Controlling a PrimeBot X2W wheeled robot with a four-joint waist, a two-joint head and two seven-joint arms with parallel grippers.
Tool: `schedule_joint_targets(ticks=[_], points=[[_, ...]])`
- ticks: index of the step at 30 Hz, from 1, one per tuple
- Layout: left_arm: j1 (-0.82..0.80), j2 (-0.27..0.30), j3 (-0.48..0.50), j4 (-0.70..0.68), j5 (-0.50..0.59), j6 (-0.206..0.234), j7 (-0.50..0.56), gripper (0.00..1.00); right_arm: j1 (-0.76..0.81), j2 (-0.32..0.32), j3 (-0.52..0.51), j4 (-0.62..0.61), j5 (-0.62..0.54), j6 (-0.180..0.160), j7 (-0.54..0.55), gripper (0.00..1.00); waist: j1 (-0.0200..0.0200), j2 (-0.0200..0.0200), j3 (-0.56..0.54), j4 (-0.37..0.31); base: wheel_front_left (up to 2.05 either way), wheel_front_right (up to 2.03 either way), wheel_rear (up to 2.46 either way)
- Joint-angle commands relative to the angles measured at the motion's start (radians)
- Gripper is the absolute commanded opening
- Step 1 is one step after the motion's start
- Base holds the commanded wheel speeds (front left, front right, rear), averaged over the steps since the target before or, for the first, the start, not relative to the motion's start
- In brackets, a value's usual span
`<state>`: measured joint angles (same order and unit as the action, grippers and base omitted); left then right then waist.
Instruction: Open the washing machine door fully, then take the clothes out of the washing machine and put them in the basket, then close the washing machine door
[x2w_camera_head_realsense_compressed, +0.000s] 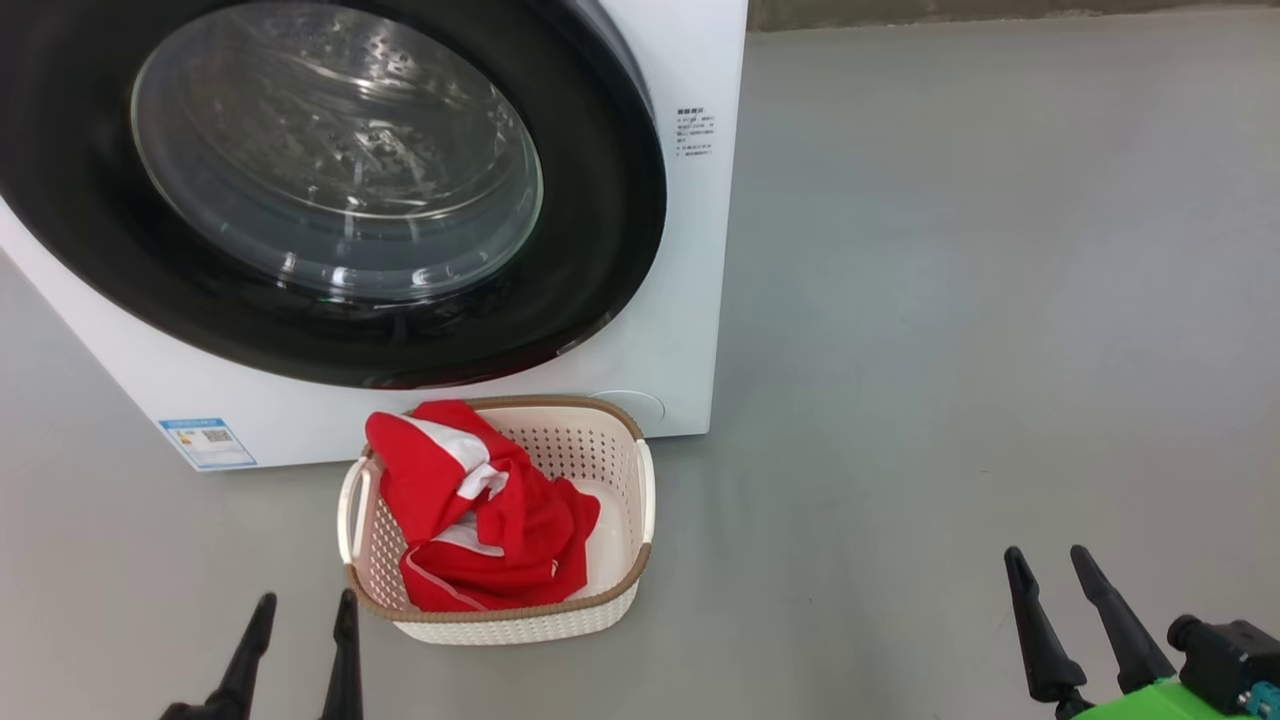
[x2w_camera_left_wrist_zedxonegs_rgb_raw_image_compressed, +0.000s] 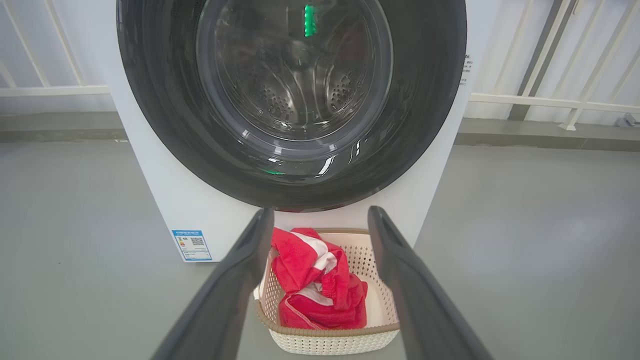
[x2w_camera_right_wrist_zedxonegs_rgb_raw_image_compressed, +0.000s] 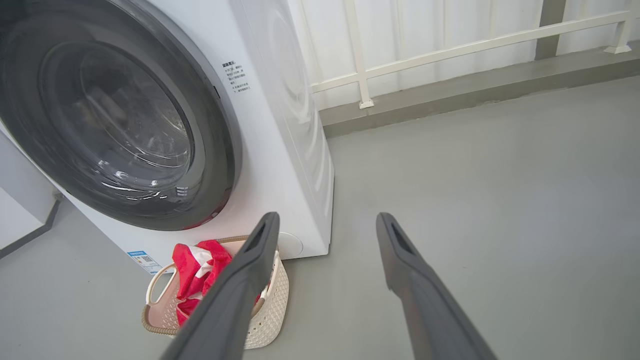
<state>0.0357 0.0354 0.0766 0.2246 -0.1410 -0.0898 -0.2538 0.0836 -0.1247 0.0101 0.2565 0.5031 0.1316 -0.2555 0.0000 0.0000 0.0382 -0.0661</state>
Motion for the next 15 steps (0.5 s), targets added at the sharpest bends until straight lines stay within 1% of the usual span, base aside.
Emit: schedule_joint_targets(ticks=[1, 7, 15], points=[[-0.003, 0.015, 0.030, -0.026, 0.002, 0.008, -0.008, 1.00, -0.006, -0.014, 0.015, -0.027, -0.001, -0.001, -0.006, 1.00, 0.0000, 0.0000, -0.002, 0.000, 0.00, 0.00, 0.00], [0.002, 0.015, 0.034, -0.026, 0.002, 0.013, -0.008, 1.00, 0.002, -0.012, 0.011, -0.032, -0.002, -0.001, -0.006, 1.00, 0.0000, 0.0000, -0.006, 0.001, 0.00, 0.00, 0.00], [0.004, 0.015, 0.041, -0.022, -0.011, 0.007, -0.008, 1.00, 0.008, -0.010, 0.009, -0.037, -0.002, -0.001, -0.006, 1.00, 0.0000, 0.0000, -0.008, 0.003, 0.00, 0.00, 0.00]])
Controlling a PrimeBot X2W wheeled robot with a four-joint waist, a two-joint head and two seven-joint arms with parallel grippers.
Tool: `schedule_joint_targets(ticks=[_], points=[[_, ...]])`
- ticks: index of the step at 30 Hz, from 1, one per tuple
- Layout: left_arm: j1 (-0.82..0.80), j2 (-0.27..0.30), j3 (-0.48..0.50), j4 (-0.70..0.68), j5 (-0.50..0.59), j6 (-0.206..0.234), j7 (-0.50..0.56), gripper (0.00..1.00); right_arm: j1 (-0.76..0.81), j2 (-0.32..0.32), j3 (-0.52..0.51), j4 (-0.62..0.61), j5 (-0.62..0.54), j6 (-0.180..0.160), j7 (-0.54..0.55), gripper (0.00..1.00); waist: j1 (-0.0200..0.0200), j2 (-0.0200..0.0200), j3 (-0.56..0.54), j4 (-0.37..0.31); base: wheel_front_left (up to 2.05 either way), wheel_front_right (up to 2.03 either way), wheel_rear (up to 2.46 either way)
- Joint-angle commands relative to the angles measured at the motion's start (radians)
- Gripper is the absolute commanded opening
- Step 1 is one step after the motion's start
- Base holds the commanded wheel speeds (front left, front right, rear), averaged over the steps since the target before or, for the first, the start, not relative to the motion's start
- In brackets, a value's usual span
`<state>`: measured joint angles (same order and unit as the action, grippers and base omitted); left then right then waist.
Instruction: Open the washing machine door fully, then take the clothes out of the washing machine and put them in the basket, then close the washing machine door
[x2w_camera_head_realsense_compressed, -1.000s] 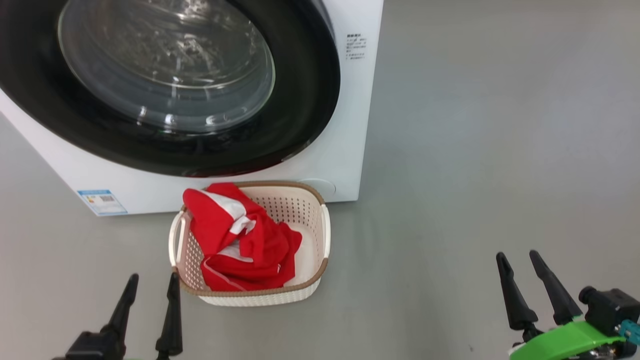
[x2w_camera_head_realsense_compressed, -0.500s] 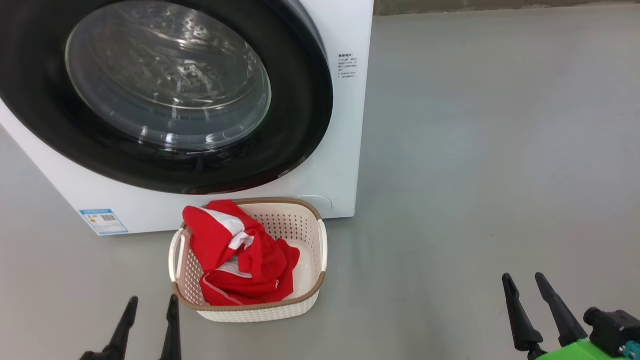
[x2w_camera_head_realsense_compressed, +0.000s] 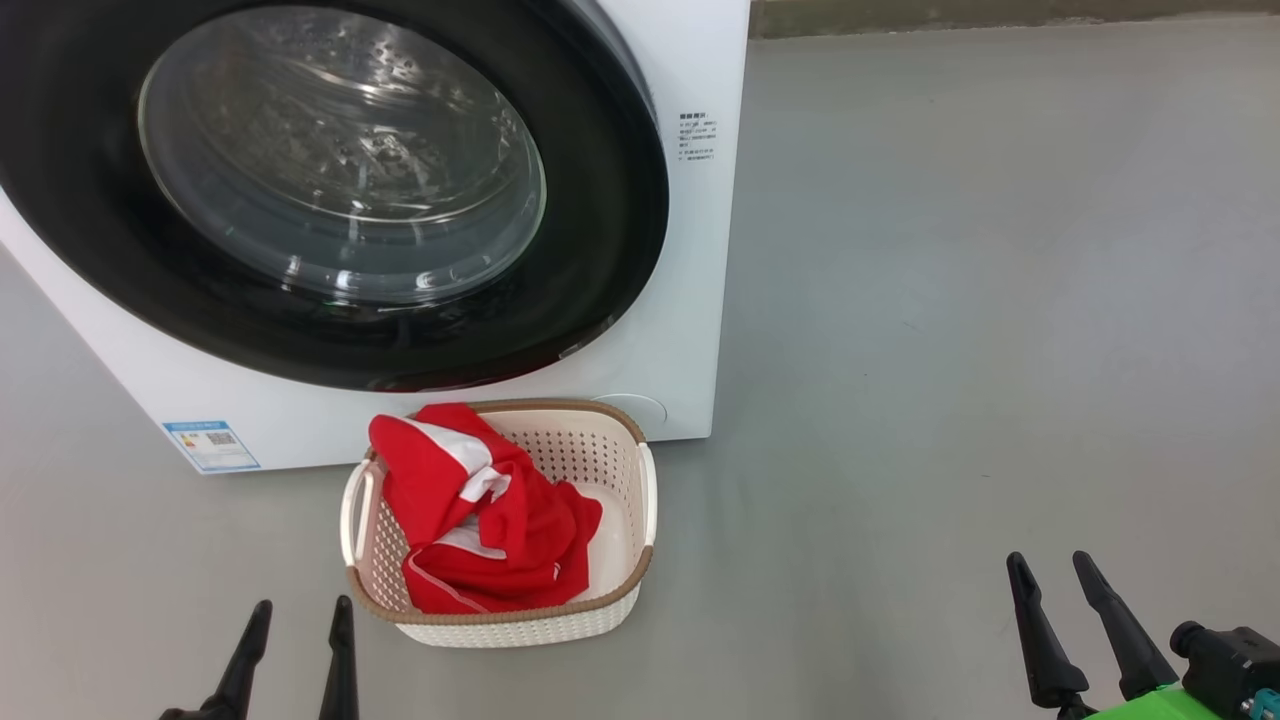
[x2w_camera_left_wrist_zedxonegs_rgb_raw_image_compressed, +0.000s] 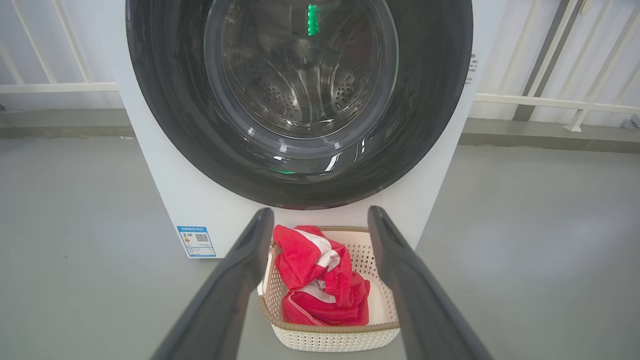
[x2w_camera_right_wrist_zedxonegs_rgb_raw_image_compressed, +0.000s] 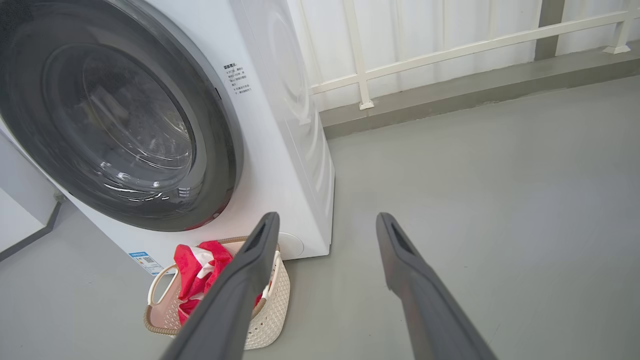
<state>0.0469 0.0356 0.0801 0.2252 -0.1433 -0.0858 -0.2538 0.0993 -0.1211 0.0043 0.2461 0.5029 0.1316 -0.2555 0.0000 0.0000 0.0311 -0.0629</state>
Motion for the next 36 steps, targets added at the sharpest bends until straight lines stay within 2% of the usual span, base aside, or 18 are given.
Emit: schedule_joint_targets(ticks=[1, 3, 4, 10, 14, 19, 36], points=[[-0.006, 0.015, 0.038, -0.023, -0.013, 0.002, -0.008, 1.00, -0.008, -0.014, 0.014, -0.027, -0.001, -0.001, -0.006, 1.00, 0.0000, 0.0000, -0.001, 0.000, 0.00, 0.00, 0.00], [-0.006, 0.015, 0.039, -0.023, -0.012, 0.001, -0.008, 1.00, -0.007, -0.013, 0.015, -0.027, -0.001, -0.001, -0.006, 1.00, 0.0000, 0.0000, -0.001, 0.000, 0.00, 0.00, 0.00], [0.000, 0.000, 0.004, 0.000, -0.009, 0.000, 0.000, 0.00, 0.000, 0.000, 0.000, -0.001, 0.000, 0.000, 0.000, 0.00, 0.0001, 0.0000, -0.001, 0.000, 0.00, 0.00, 0.00], [-0.008, -0.006, 0.009, 0.035, -0.033, -0.001, 0.018, 0.00, -0.003, 0.010, 0.006, 0.025, 0.021, 0.000, 0.006, 0.00, 0.0002, 0.0000, -0.002, 0.001, 0.00, 0.00, 0.00], [-0.014, -0.006, 0.011, 0.035, -0.081, -0.002, 0.032, 0.00, -0.008, 0.011, 0.002, 0.024, 0.058, 0.000, 0.017, 0.00, 0.0022, 0.0000, -0.005, 0.004, 0.00, 0.00, 0.00], [-0.017, -0.005, 0.008, 0.032, -0.141, -0.004, 0.043, 0.00, -0.016, 0.012, -0.002, 0.023, 0.103, 0.000, 0.031, 0.00, 0.0002, 0.0000, -0.004, 0.006, 0.00, 0.00, 0.00], [-0.035, -0.002, 0.008, 0.027, -0.340, -0.010, 0.088, 0.00, -0.046, 0.018, -0.016, 0.020, 0.256, 0.000, 0.079, 0.00, 0.0001, 0.0000, -0.007, 0.015, 0.00, 0.00, 0.00]])
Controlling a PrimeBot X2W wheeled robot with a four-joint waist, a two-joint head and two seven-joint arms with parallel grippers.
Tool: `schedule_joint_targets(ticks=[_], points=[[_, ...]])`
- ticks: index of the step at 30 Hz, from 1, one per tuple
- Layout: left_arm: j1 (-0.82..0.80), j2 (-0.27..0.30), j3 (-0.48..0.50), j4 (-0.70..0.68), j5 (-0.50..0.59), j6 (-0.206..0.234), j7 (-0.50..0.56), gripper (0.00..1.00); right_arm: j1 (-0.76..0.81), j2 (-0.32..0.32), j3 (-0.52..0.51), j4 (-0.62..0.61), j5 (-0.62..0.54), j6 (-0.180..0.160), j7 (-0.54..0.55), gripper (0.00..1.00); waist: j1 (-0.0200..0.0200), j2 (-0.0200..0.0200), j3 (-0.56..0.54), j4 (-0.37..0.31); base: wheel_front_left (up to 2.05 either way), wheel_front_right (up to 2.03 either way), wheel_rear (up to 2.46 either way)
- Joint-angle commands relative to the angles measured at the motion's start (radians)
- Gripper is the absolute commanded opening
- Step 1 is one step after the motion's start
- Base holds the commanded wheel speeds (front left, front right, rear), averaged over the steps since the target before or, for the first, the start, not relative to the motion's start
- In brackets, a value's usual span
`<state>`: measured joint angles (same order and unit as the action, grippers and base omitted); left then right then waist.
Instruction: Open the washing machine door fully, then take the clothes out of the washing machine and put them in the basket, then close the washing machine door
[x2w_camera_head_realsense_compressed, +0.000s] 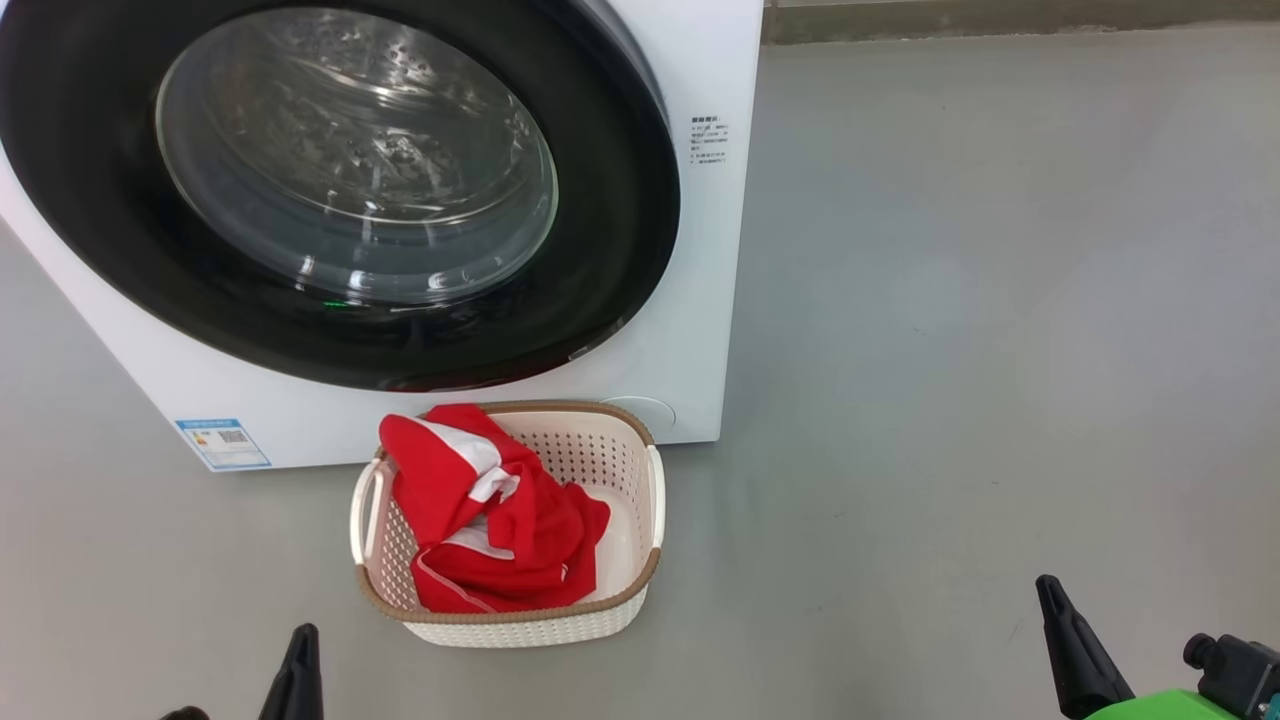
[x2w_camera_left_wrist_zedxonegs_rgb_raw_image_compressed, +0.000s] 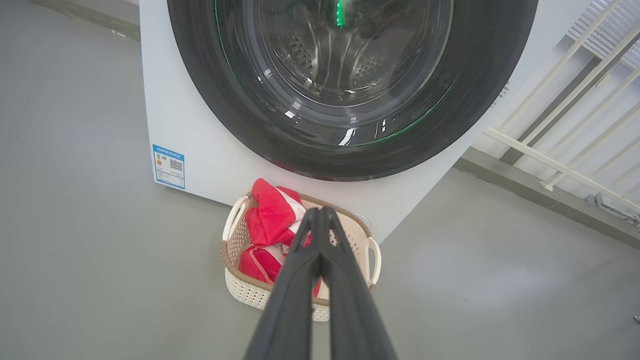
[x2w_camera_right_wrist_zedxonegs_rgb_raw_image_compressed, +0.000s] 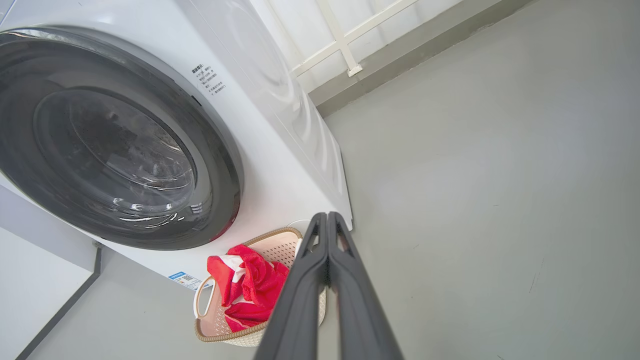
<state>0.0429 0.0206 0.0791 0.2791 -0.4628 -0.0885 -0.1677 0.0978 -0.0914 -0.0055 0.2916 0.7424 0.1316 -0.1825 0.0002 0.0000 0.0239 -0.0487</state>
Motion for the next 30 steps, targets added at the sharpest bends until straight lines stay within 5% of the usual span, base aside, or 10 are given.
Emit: schedule_joint_targets(ticks=[1, 30], points=[[-0.032, 0.013, 0.010, -0.027, -0.032, -0.008, 0.005, 0.00, -0.046, -0.011, -0.007, -0.026, 0.025, 0.000, 0.009, 0.00, -0.0001, 0.0000, 0.000, 0.001, 0.00, 0.00, 0.00], [-0.068, 0.018, 0.017, -0.029, -0.369, -0.018, 0.088, 0.00, -0.094, 0.002, -0.034, -0.032, 0.283, 0.000, 0.093, 0.00, -0.0002, 0.0000, -0.007, 0.015, 0.00, 0.00, 0.00]])
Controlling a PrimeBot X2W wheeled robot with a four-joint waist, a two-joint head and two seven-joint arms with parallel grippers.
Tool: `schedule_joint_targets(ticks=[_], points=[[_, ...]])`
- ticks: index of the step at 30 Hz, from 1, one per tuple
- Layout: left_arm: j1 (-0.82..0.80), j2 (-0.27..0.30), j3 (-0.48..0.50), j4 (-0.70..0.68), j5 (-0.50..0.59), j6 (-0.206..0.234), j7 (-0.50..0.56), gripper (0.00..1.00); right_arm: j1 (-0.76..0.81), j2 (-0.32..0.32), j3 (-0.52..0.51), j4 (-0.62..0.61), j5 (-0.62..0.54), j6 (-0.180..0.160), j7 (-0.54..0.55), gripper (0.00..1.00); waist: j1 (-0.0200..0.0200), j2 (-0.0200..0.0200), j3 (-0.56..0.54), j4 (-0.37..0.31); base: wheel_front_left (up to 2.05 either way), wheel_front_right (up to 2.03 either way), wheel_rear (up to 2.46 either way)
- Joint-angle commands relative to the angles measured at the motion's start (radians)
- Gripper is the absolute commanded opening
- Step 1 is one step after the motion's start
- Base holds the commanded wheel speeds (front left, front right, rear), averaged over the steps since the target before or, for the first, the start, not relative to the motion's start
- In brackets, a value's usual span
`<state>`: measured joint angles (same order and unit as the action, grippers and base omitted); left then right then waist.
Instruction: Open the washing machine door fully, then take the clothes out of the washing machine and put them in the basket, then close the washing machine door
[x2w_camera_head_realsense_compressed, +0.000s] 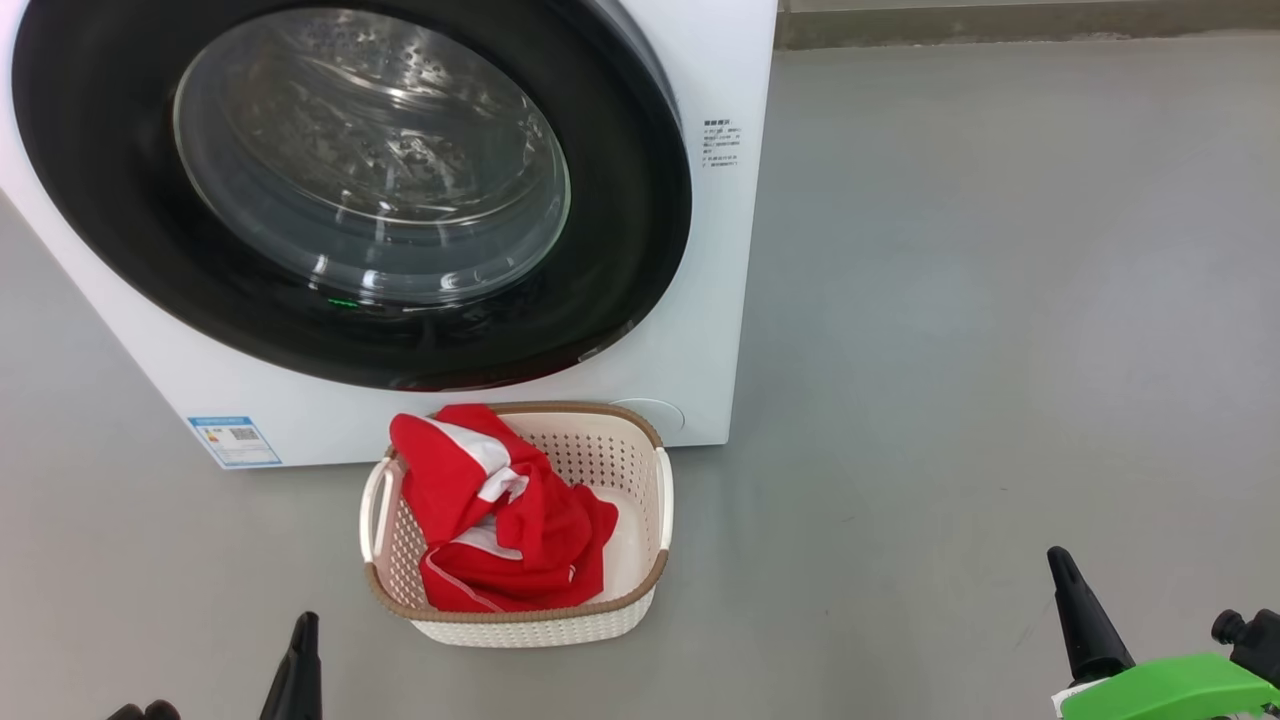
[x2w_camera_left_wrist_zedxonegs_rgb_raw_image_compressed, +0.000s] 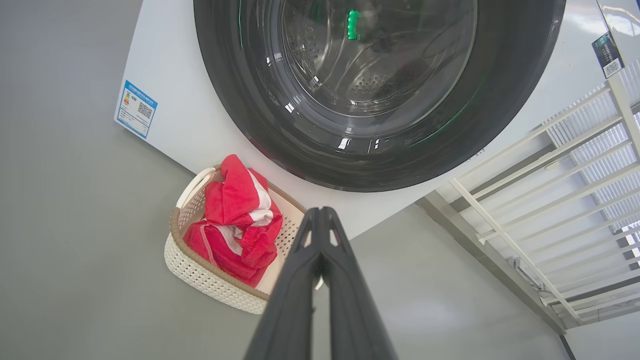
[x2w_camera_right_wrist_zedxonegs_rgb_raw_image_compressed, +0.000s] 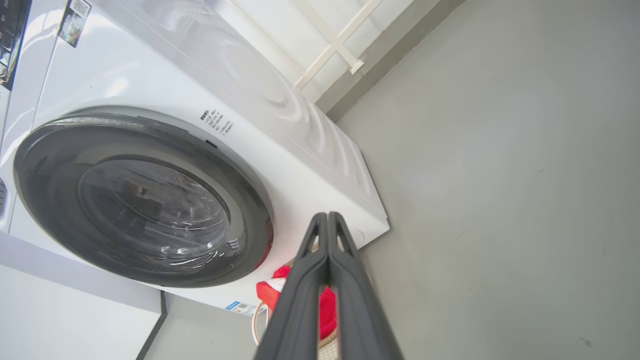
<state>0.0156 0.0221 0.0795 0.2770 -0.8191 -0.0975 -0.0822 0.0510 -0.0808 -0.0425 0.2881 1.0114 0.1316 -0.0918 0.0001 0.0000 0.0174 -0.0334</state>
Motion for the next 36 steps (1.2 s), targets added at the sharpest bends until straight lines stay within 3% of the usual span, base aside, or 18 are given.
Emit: schedule_joint_targets(ticks=[1, 36], points=[[-0.042, 0.017, 0.017, -0.027, -0.025, -0.010, 0.006, 0.00, -0.049, -0.008, 0.002, -0.029, 0.023, 0.000, 0.005, 0.00, -0.0001, 0.0000, 0.000, 0.001, 0.00, 0.00, 0.00], [-0.084, 0.023, 0.026, -0.029, -0.421, -0.022, 0.104, 0.00, -0.105, 0.009, -0.032, -0.037, 0.323, -0.001, 0.106, 0.00, -0.0001, 0.0000, -0.008, 0.018, 0.00, 0.00, 0.00]])
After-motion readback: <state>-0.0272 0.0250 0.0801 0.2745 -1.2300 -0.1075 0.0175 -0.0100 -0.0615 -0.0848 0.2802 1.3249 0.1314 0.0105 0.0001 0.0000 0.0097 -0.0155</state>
